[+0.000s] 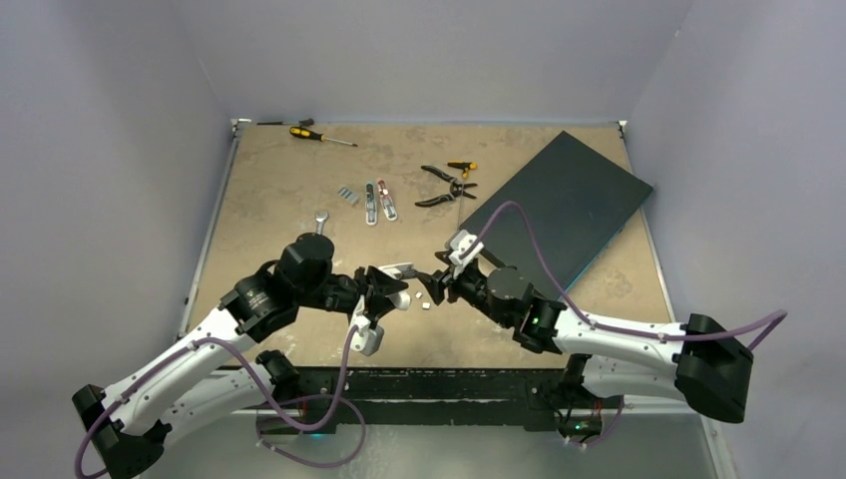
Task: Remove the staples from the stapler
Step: Unload the staple at the center of the board.
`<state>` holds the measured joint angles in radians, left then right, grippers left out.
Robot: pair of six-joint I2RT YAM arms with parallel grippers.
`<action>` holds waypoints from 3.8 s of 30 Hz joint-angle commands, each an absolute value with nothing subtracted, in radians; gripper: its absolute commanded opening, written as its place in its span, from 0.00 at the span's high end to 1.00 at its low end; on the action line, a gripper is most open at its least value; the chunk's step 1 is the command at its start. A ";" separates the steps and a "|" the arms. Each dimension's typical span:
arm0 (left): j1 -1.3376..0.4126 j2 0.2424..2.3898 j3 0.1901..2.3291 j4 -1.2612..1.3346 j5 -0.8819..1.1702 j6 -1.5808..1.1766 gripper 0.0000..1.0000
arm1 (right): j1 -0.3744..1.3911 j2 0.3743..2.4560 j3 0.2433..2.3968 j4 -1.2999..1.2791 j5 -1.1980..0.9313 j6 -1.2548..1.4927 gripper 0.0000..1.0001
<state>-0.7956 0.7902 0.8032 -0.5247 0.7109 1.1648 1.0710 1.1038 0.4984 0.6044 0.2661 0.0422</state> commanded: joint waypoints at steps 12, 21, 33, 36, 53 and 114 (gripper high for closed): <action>-0.801 0.782 0.818 -0.474 0.773 1.177 1.00 | 1.066 1.150 0.454 0.897 0.071 -0.102 0.39; -0.802 0.770 0.812 -0.459 0.785 1.163 1.00 | 1.067 1.185 0.458 0.908 0.130 -0.109 0.41; -0.802 0.677 0.734 -0.257 0.890 0.998 1.00 | 1.067 1.242 0.470 0.945 0.229 -0.019 0.43; -0.802 0.649 0.694 -0.161 0.911 0.929 1.00 | 1.066 1.243 0.465 0.968 0.196 -0.008 0.42; -0.801 0.641 0.637 0.004 0.945 0.840 1.00 | 1.066 1.205 0.412 1.117 0.007 0.039 0.41; -0.801 0.634 0.656 -0.046 0.914 0.893 1.00 | 1.067 0.884 0.327 0.736 -0.137 -0.177 0.36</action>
<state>-0.7956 0.6456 0.6048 -0.1295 0.8494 0.8795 1.0657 1.0130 0.3737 0.7155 0.0601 0.0078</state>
